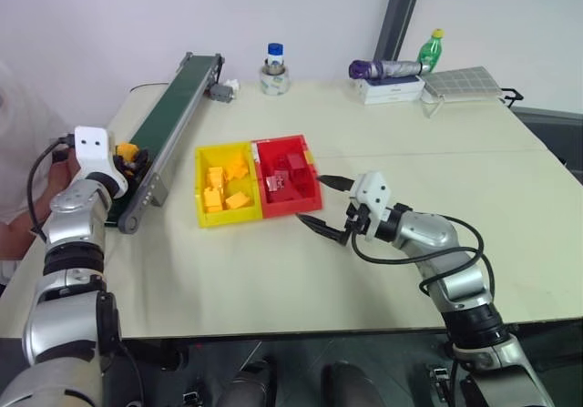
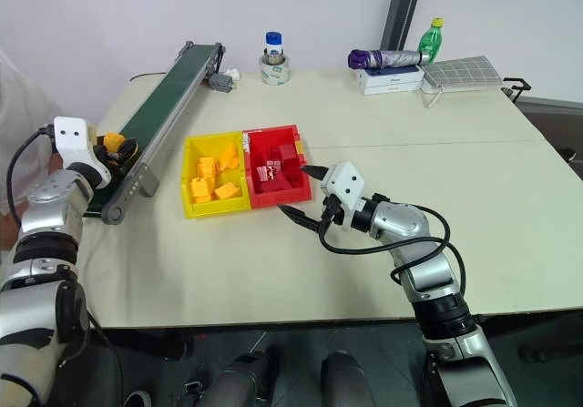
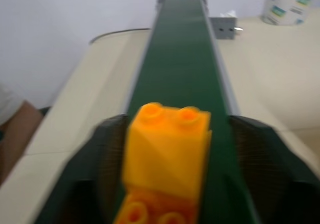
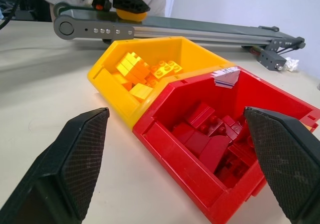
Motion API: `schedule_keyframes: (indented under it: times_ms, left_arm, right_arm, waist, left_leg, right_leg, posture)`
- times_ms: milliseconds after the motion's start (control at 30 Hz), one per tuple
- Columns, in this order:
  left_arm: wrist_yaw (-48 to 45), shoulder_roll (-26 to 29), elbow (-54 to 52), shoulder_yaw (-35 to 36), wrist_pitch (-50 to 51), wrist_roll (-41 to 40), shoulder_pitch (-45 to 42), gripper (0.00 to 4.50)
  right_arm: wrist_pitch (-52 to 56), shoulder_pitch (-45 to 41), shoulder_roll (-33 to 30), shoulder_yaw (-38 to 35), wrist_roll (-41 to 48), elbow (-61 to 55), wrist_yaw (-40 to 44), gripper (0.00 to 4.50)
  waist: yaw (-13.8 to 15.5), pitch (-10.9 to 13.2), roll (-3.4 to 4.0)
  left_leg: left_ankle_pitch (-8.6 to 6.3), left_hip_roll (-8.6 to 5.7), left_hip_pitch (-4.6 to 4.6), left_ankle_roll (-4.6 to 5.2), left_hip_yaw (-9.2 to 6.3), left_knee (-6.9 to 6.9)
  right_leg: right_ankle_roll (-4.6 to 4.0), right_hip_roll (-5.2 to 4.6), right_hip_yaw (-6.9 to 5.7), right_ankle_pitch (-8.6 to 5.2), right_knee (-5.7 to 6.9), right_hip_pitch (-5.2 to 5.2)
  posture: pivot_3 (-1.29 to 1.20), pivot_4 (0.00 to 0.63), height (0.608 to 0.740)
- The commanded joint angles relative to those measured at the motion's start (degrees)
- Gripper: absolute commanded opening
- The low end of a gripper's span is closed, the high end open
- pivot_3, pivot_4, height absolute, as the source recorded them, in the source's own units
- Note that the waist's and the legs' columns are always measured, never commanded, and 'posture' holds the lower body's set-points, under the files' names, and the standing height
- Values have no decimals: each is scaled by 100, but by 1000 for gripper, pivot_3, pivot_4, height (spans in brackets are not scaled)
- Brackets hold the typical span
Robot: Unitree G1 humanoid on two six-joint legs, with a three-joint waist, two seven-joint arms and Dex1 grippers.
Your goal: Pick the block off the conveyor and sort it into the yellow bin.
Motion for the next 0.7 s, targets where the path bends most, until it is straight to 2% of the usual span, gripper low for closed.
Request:
schedule_keyframes:
  times_ms: [33, 233, 433, 533, 700]
  left_arm:
    - [160, 61, -383, 51, 123, 2, 168, 1303]
    - [383, -201, -2062, 273, 856, -450, 764, 1339]
    - [241, -840, -3988, 184, 2053, -1371, 984, 1339]
    - [393, -1212, -4267, -161, 2239, -1263, 853, 1339]
    - [803, -1869, -4127, -689, 1991, -799, 828, 1339]
  right_arm:
    - [-48, 5, -21, -56, 46, -346, -34, 4500]
    - [-58, 26, -16, -64, 47, -347, -55, 4500]
    - [-74, -7, -23, -63, 50, -302, -29, 4500]
    - [-87, -60, -3, -46, 34, -246, -26, 4500]
    - [-80, -49, 34, -35, 10, -311, -90, 4500]
  waist:
    - [-6, 0, 0]
    - [11, 0, 0]
    - [35, 0, -1]
    - [28, 0, -1]
    - [2, -1, -2]
  left_leg:
    - [0, 0, 1, 0, 0, 0]
    - [0, 0, 2, 0, -2, 4]
    - [0, -1, 1, 0, -3, 12]
    - [0, -1, 2, 0, -2, 14]
    - [1, -1, 4, 0, 1, 15]
  right_leg:
    - [0, 0, 0, 0, 1, 0]
    - [0, 0, 1, 0, 5, 2]
    - [0, -1, 0, 0, 3, 9]
    - [0, -1, 0, 0, 3, 11]
    - [0, 0, 0, 1, 4, 11]
  posture:
    - [0, 150, 740]
    - [0, 150, 740]
    - [0, 150, 740]
    - [0, 150, 740]
    - [0, 150, 740]
